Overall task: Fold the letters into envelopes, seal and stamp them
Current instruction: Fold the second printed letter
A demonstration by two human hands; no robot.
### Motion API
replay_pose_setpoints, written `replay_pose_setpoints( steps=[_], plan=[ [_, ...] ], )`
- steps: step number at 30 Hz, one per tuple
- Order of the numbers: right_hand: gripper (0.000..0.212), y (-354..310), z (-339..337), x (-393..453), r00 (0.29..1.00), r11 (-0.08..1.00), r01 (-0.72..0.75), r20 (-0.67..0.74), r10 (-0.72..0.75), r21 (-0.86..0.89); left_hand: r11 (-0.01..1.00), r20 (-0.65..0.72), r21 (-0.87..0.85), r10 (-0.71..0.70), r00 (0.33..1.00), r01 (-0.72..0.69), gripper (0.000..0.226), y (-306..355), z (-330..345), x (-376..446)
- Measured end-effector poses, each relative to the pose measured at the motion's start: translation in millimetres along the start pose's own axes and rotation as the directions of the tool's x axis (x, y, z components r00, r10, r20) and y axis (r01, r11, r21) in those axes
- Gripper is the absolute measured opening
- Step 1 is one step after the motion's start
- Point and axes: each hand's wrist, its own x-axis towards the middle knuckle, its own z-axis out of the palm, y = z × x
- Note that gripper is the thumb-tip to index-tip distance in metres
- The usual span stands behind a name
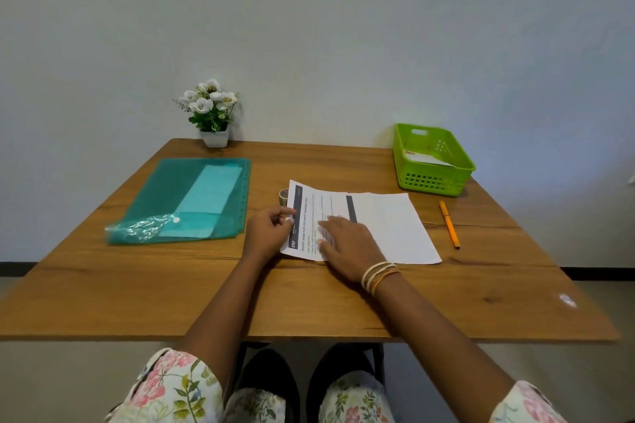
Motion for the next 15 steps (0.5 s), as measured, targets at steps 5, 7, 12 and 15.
replay_pose_setpoints(
  steps=[5,7,12,15],
  plan=[
    [0.048,3,11,2,0.999,1.000,-0.009,0.045,0.011,-0.027,1.000,0.003,0.023,0.020,1.000,-0.020,0.020,-3,-1,0],
    [0.047,15,8,0,0.999,0.999,-0.042,0.026,0.043,-0.028,0.999,0.003,0.028,0.027,1.000,-0.027,0.019,-4,0,0],
    [0.046,32,9,-10,0.997,0.998,-0.064,-0.054,0.063,-0.005,0.992,-0.019,-0.123,-0.014,1.000,0.011,0.026,-5,1,1],
    [0.044,27,11,-12,0.994,0.998,-0.063,-0.089,0.065,0.027,0.986,-0.050,-0.165,-0.022,0.999,0.014,0.033,0,9,-1]
  ],
)
